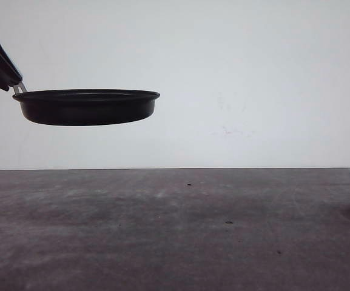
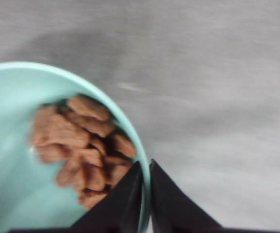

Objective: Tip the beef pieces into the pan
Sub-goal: 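Grasp the rim of the green bowl of meat with the right gripper, then lift the green bowl with the right gripper above the held pan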

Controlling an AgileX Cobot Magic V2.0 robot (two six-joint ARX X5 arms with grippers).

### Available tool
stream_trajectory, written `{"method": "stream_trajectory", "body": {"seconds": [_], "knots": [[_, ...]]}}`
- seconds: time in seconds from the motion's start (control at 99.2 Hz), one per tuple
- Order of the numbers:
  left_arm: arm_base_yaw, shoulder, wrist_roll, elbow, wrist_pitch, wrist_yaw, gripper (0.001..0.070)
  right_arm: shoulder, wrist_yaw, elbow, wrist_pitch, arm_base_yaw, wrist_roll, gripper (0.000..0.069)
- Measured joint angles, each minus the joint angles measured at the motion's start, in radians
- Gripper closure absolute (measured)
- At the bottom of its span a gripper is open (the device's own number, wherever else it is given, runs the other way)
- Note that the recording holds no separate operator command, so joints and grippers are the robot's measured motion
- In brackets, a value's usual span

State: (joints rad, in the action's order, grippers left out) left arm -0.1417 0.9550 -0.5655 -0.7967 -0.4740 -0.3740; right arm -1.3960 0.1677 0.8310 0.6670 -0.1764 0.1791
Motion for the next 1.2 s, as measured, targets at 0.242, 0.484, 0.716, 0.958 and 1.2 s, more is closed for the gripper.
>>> {"method": "stream_trajectory", "body": {"seconds": [0.242,0.484,0.716,0.958,1.2], "knots": [[-0.010,0.000,0.000,0.000,-0.047,0.001,0.0668,0.060,0.140,-0.018,-0.096,0.038,0.063,0.0677],[-0.061,0.025,-0.009,0.000,-0.051,0.001,0.0668,0.219,0.143,-0.018,-0.172,0.119,0.145,0.0677],[-0.135,0.077,-0.057,0.000,-0.012,0.018,0.0668,0.329,0.144,-0.018,-0.201,0.305,0.224,0.0677],[-0.232,0.165,-0.073,0.000,-0.009,0.031,0.0668,0.348,0.090,-0.013,-0.283,0.552,0.328,0.0677],[-0.283,0.177,-0.111,0.000,0.031,0.032,0.0668,0.349,-0.042,0.048,-0.336,0.691,0.350,0.0677]]}}
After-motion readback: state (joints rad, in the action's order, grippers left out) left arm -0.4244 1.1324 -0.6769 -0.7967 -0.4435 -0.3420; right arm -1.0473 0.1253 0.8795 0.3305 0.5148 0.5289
